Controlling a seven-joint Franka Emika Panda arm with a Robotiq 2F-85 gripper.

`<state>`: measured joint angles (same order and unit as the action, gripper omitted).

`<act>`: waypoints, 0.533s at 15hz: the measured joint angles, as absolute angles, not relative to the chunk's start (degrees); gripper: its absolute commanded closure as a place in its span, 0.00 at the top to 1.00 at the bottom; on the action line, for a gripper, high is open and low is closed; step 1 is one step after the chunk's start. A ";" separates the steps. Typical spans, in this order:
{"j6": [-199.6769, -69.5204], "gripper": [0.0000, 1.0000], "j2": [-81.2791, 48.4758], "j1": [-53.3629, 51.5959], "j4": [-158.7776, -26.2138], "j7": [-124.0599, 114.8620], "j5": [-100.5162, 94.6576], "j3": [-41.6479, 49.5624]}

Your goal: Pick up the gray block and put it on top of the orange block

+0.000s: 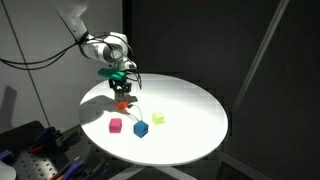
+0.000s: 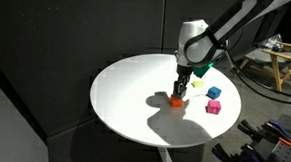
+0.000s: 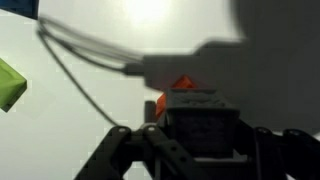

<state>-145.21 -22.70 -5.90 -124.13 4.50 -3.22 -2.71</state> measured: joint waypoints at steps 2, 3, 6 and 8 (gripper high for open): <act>-145.21 0.83 -23.63 -6.12 -123.10 3.73 -3.43 -2.65; -145.21 0.92 -23.95 -6.16 -122.76 3.48 -3.56 -2.62; -145.18 1.00 -24.31 -6.16 -122.35 3.26 -3.83 -2.26; -145.13 1.00 -24.30 -6.13 -122.33 2.97 -3.84 -1.72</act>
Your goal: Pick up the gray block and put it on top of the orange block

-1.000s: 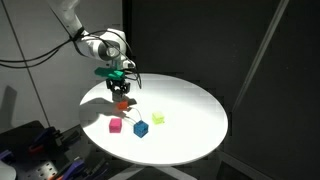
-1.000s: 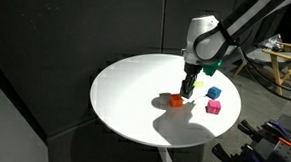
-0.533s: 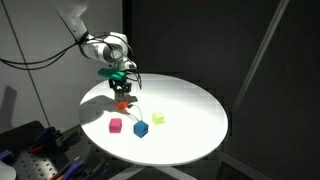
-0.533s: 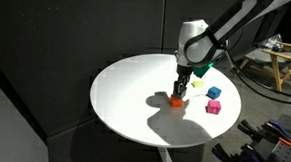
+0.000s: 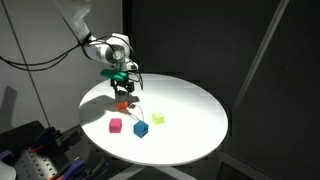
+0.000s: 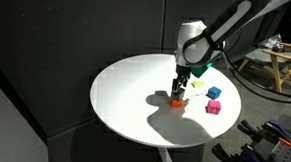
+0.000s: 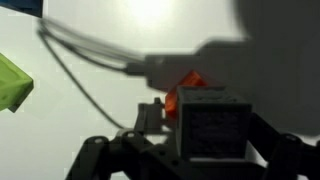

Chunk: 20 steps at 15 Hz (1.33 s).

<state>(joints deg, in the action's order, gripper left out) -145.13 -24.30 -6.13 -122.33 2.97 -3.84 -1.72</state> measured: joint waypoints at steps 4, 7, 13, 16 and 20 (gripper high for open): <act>-143.97 1.00 -23.28 -5.52 -122.64 2.07 -3.85 -1.02; -143.19 1.00 -20.61 -4.54 -124.02 1.93 -3.78 -0.91; -142.66 1.00 -14.03 -3.15 -127.83 1.93 -2.88 -0.92; -142.21 1.00 -11.58 -2.83 -129.34 1.69 -2.18 -0.92; -140.18 1.00 -8.17 -2.25 -131.48 -1.34 -0.57 -0.77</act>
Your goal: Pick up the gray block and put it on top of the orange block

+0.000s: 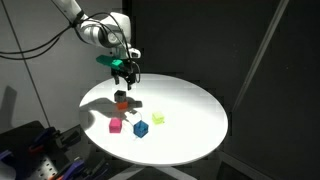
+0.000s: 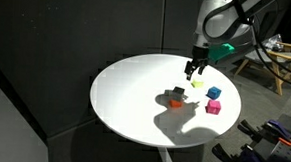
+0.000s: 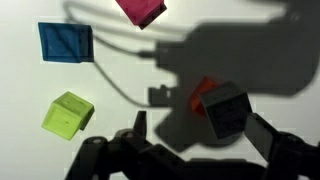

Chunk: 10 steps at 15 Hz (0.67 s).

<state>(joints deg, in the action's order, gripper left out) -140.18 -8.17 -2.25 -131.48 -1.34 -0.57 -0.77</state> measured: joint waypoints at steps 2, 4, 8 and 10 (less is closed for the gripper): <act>-139.61 1.00 -6.15 -1.91 -132.85 -3.84 0.07 -0.42; -138.89 1.00 -3.91 -1.50 -134.38 -6.39 0.14 0.05; -133.76 1.00 0.61 -0.79 -136.68 -8.90 0.13 0.80; -131.31 1.00 2.74 -0.39 -137.44 -9.06 0.13 0.88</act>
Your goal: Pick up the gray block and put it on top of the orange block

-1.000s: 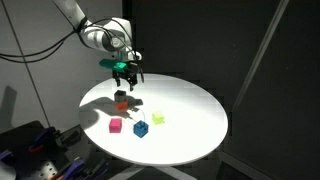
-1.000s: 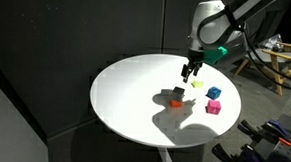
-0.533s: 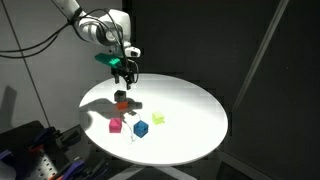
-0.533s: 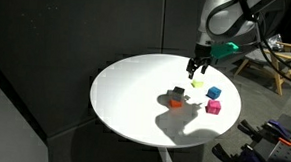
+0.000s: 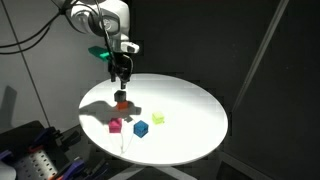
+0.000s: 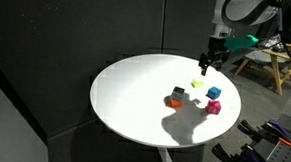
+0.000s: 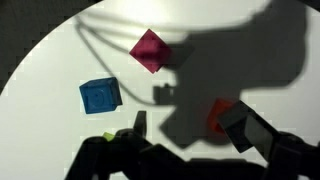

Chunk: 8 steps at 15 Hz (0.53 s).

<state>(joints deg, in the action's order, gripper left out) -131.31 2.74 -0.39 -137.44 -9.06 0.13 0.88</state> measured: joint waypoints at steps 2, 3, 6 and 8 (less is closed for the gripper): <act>-130.39 1.00 4.78 -0.24 -138.36 -8.87 0.09 0.88; -130.27 1.00 5.75 -0.26 -138.88 -8.49 -0.04 0.83; -129.30 1.00 7.88 -0.27 -140.16 -7.43 -0.75 0.48; -128.22 1.00 8.38 -0.28 -140.27 -6.97 -0.76 0.32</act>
<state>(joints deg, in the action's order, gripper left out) -128.22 8.38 -0.28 -140.27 -6.97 -0.76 0.32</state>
